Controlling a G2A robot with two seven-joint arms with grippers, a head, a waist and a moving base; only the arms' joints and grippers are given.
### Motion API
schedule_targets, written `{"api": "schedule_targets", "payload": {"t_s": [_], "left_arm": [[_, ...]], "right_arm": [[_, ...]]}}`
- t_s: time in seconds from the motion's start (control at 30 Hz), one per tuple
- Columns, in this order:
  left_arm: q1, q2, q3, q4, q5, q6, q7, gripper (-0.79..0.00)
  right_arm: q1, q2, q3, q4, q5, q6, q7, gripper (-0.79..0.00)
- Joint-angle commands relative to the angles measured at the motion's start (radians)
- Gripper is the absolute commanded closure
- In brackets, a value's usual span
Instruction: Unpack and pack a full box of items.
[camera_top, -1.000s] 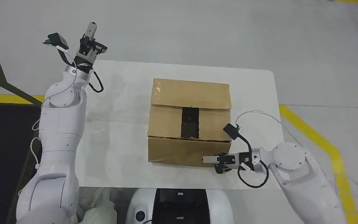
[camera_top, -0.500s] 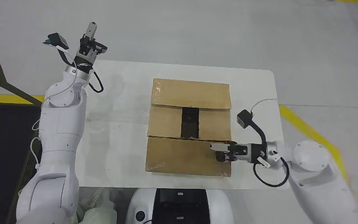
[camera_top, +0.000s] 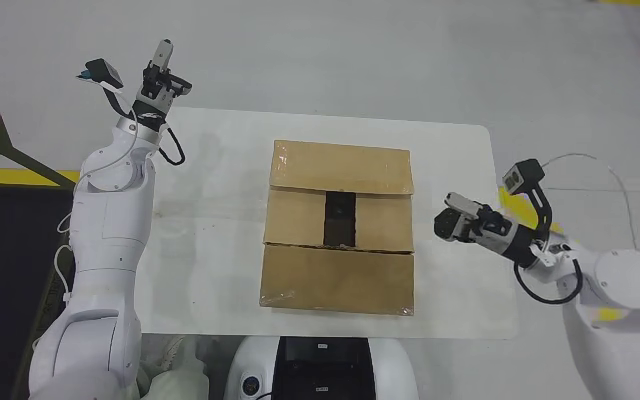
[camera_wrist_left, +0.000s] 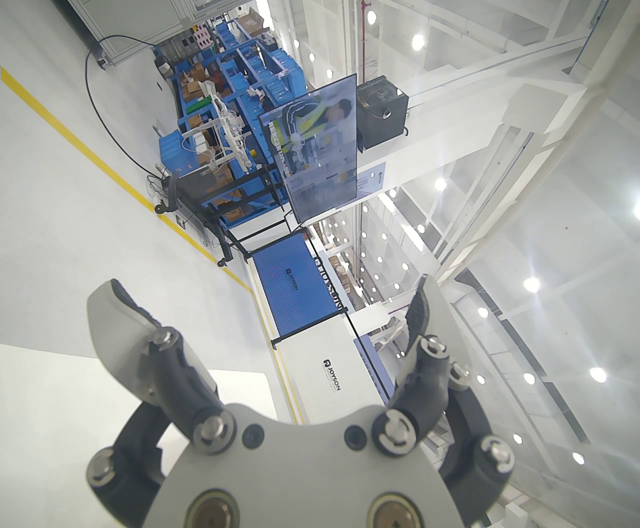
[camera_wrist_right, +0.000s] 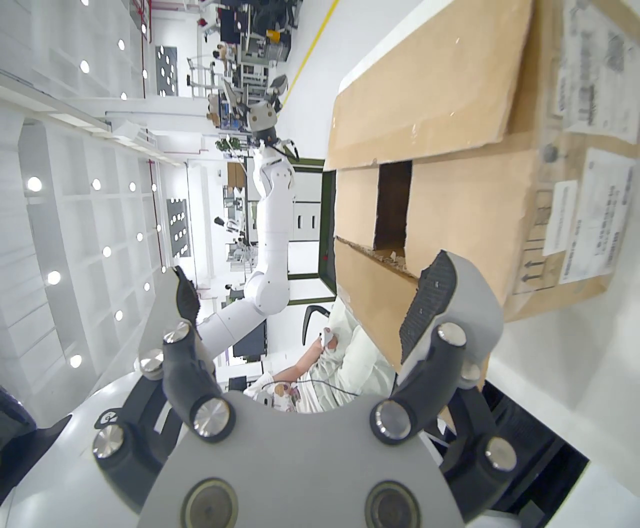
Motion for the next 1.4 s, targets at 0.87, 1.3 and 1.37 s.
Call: {"api": "schedule_targets", "payload": {"t_s": [0.87, 1.3, 1.37], "left_arm": [[0.000, 0.000, 0.000, 0.000, 0.000, 0.000, 0.000, -0.785], [0.038, 0.001, 0.005, -0.070, -0.054, 0.054, -0.071, -0.785], [0.060, 0.004, -0.002, -0.103, -0.100, 0.077, -0.133, -0.785]], "right_arm": [[-0.009, -0.002, 0.023, 0.013, 0.015, 0.005, -0.098, -0.785], [-0.009, -0.002, 0.023, 0.013, 0.015, 0.005, -0.098, -0.785], [-0.009, -0.002, 0.023, 0.013, 0.015, 0.005, -0.098, -0.785]]}}
